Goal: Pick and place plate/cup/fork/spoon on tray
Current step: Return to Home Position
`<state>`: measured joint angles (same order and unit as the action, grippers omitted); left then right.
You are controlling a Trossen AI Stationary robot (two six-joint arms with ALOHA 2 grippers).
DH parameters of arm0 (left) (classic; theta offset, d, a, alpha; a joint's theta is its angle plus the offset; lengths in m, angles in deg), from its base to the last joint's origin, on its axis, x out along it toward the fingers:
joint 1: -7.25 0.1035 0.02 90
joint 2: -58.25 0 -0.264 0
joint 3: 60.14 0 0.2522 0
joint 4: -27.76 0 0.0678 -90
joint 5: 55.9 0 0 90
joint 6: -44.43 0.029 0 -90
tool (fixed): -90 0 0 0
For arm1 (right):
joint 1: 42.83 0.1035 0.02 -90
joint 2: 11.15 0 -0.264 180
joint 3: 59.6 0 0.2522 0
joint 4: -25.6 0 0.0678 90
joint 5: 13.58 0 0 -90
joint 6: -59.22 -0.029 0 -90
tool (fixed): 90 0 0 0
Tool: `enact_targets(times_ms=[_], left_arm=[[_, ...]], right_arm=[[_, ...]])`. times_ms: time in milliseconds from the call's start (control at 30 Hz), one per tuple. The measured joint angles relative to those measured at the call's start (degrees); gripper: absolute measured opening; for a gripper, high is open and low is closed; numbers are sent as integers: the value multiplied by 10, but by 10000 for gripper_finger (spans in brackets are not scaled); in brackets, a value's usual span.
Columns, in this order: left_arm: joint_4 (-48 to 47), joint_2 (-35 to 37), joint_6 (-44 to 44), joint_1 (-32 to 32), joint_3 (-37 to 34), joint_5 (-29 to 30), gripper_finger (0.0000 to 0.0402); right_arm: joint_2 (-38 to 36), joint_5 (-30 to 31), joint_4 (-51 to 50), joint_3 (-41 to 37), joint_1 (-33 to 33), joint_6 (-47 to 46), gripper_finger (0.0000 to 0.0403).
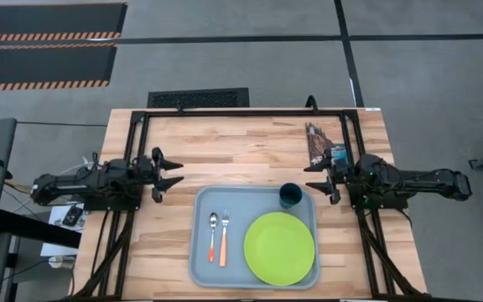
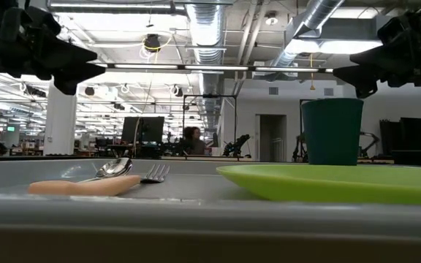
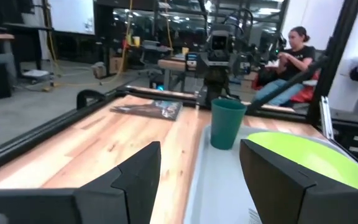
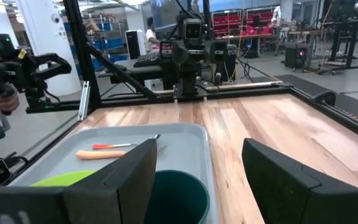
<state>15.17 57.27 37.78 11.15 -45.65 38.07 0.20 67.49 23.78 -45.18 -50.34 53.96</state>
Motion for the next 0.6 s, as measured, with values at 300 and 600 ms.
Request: enact_targets(times_ms=[300, 600], left_arm=[[-3, 0, -5, 31, 1, -8, 209], [-4, 0, -24, 30, 1, -7, 209]], right_arm=[[0, 2, -5, 0, -1, 17, 264], [0, 2, -21, 0, -1, 28, 264]])
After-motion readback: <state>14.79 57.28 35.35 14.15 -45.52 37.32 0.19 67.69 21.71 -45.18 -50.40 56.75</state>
